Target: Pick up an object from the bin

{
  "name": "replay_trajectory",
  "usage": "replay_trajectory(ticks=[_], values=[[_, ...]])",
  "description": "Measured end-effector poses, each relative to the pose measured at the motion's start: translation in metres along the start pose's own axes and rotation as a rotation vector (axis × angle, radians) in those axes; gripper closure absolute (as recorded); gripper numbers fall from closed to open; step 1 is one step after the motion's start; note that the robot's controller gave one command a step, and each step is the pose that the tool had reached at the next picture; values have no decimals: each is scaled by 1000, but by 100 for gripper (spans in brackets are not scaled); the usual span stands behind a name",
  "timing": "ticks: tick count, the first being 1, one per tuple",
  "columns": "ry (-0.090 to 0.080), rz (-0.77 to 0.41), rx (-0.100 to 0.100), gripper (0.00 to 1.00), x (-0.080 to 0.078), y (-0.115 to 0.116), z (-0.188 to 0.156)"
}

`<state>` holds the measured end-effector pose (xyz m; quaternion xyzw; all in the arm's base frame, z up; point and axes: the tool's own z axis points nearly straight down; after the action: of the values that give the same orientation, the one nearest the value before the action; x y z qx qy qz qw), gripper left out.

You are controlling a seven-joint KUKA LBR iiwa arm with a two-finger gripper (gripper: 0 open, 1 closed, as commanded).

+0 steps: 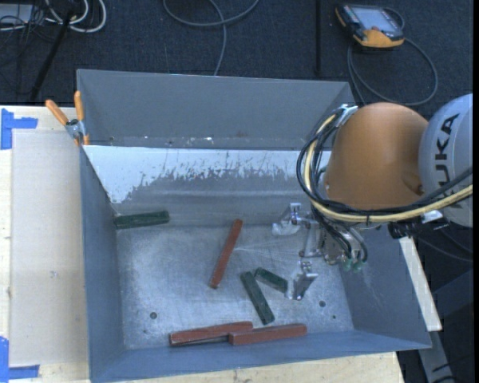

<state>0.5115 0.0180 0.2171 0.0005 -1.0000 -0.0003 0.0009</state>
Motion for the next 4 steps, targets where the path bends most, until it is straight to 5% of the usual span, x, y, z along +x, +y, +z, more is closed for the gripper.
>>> replay_trajectory(ticks=[1, 2, 3, 4], values=[[0, 0, 0, 0, 0, 0, 0], [-7, -31, 0, 0, -12, -13, 54], [-4, 21, 0, 0, -5, -21, 123], [-8, 204, 1, 100, -21, -33, 142]])
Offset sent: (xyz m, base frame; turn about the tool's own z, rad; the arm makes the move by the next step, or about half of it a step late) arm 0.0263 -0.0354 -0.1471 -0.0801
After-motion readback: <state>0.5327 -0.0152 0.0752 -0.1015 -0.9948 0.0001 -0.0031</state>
